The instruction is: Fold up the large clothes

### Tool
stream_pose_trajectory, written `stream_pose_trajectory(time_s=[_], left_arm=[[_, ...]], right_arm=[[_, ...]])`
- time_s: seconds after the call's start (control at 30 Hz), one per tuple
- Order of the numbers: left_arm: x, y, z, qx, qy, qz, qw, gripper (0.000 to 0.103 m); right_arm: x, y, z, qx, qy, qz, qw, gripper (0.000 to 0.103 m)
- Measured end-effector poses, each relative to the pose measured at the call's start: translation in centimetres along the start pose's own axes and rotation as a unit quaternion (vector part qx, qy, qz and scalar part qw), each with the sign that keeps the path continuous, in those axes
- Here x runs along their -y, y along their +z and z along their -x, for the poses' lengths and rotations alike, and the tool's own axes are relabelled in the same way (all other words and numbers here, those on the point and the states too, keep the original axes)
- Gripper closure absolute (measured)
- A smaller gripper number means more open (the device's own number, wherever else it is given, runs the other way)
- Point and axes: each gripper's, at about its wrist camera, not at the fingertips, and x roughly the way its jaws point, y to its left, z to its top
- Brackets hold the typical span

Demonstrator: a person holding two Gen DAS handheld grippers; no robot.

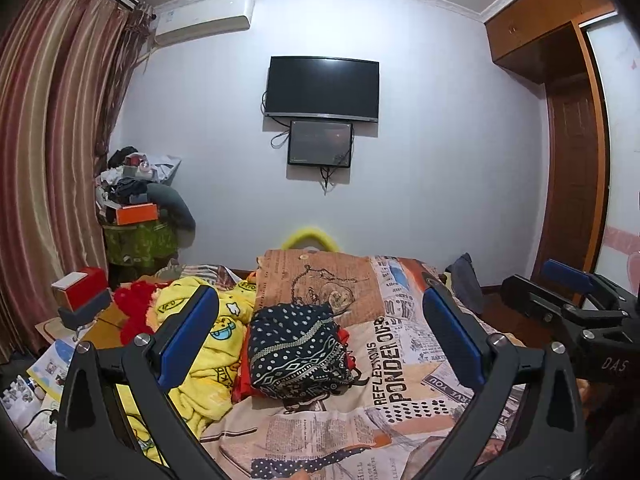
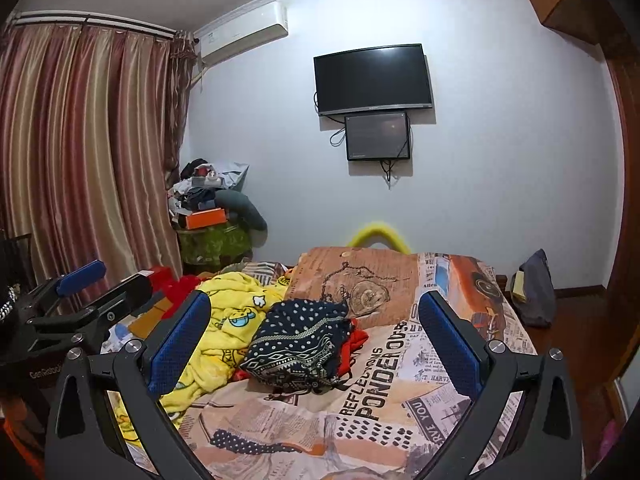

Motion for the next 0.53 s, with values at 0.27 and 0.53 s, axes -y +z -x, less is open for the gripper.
stream_pose_trajectory(time_s=[0.27, 0.53], left_arm=[[0.18, -0.03, 0.18, 0.004, 0.004, -0.003, 1.0000, 0.001], [0.15, -0.21, 0.15, 0.003, 0.004, -0.004, 1.0000, 0.001]], right_arm=[[-0.27, 0.00, -0.20, -0.002, -0.001, 0.005, 1.000, 0.000], [-0.31, -0.07, -0.38, -0.004, -0.001, 0.004, 1.000, 0.000]])
